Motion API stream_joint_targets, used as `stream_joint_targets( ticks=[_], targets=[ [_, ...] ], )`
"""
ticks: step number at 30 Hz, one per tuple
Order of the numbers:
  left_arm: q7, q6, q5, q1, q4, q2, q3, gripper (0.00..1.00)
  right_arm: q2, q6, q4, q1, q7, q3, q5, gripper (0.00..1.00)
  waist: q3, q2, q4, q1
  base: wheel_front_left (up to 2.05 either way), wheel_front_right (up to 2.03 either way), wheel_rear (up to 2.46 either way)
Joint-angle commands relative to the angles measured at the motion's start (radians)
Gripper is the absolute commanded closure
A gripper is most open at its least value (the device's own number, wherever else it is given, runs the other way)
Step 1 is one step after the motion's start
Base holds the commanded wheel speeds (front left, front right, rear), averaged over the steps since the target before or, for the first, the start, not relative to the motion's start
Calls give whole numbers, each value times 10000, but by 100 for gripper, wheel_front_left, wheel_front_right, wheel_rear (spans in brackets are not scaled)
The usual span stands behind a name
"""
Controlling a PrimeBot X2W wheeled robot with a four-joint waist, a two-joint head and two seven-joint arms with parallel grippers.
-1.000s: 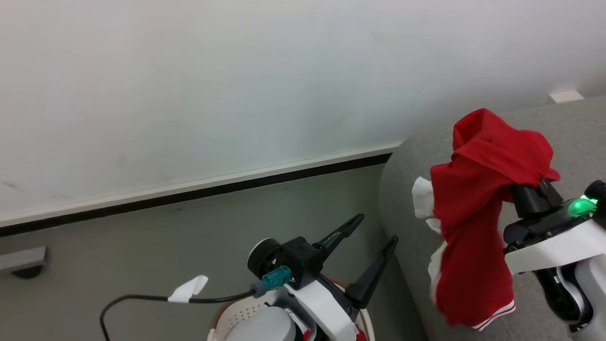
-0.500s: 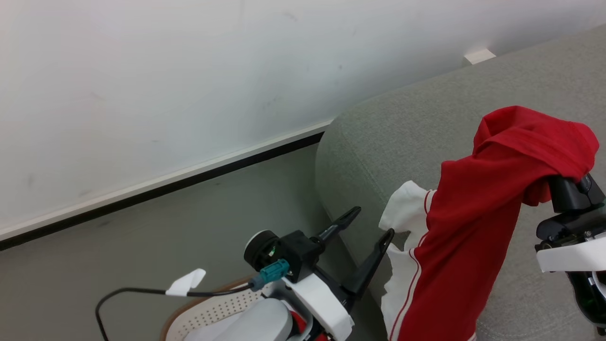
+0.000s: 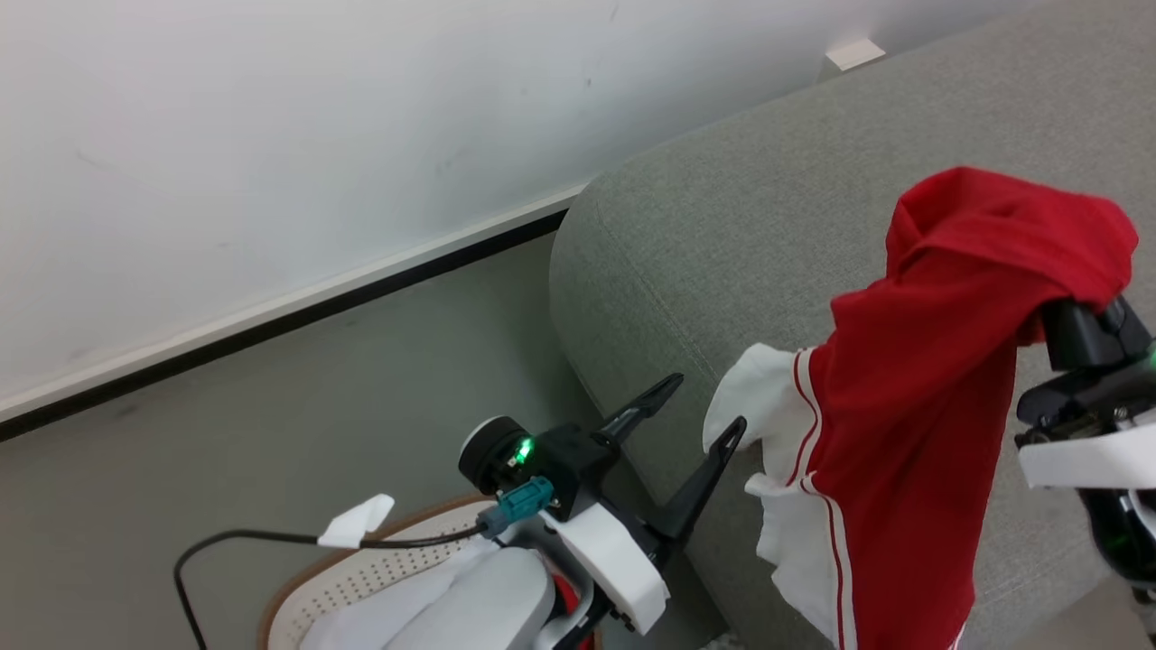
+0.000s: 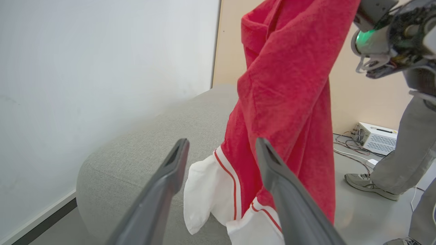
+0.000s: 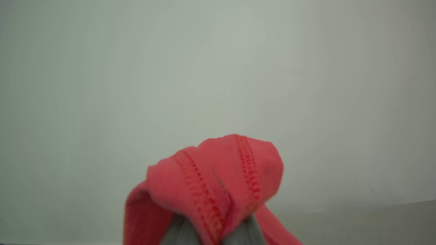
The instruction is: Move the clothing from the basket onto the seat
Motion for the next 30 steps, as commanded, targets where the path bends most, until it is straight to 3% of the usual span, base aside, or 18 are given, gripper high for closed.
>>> stream_joint_targets(
  ticks=[1,7,23,30],
  targets=[
    [-21,-4,147,-170,60,67,42,0,-84,-22,52,-547,-32,52,303,100,252,-1,13,0,0,0,0],
    [12,-61,326,-680,247,41,-90,0,-844,-22,940,-2483,-31,294,1165,100,1211,-1,463,0,0,0,0],
    [286,49,639,-2129,458,-114,-366,0,-4026,-22,4763,-7957,-32,992,3307,100,4068,-1,2278,0,0,0,0],
    [214,172,734,-2500,480,-131,-384,0,-4469,-22,6116,-8850,115,1894,3290,100,4862,-1,2748,0,0,0,0]
  ],
)
